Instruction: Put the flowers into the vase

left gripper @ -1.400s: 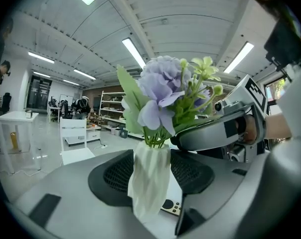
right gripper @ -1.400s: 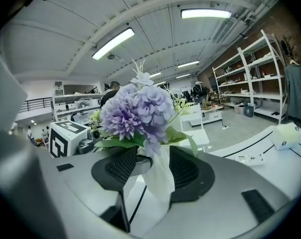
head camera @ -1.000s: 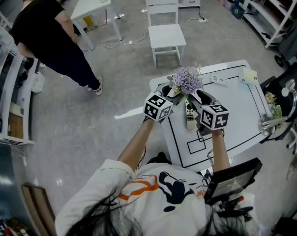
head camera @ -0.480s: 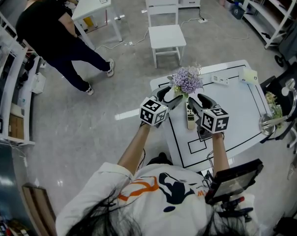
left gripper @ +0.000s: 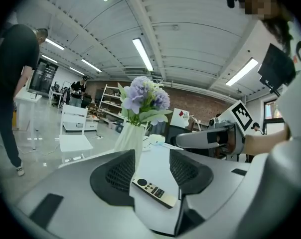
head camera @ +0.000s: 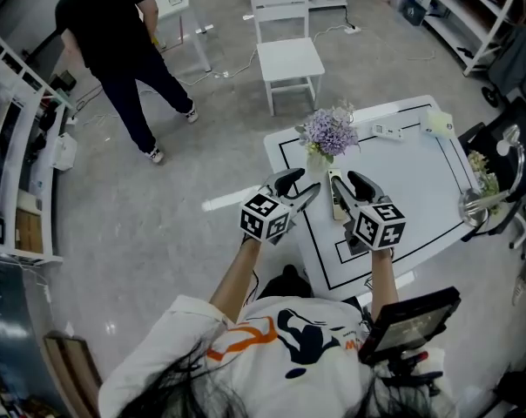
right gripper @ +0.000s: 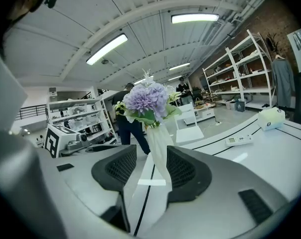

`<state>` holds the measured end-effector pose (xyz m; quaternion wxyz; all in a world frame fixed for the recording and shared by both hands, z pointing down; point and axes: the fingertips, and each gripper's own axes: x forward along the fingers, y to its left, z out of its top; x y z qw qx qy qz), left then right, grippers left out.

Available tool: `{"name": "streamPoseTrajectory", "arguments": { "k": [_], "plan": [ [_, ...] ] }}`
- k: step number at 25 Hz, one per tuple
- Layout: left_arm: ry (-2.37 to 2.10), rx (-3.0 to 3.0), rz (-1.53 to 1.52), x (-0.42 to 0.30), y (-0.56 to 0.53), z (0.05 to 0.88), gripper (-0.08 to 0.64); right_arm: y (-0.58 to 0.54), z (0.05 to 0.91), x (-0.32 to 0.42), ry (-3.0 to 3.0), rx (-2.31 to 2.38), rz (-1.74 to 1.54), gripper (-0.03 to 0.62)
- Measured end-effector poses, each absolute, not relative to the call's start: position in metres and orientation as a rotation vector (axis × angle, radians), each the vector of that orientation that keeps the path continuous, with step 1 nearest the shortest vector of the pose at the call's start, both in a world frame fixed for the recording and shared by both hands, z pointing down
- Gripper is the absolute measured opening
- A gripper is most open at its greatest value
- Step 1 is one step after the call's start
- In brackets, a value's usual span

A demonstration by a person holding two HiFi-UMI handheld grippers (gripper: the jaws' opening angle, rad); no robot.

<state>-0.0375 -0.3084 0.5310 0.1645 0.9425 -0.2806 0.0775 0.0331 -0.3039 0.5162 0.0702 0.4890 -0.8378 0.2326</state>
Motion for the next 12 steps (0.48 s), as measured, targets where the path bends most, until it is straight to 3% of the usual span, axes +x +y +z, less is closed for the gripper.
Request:
{"name": "streamPoseTrajectory", "arguments": {
  "k": [6,12],
  "plan": [
    [-0.792,2.667,0.171,-0.034,-0.282,0.534,0.123,-0.272,0.519,0.023,-2.509,1.453,0.693,0.181],
    [-0.812,2.653,0.135,-0.027,-0.263,0.524,0.092,-0.252,0.513,0.028,-2.515,1.472,0.668,0.135]
  ]
}}
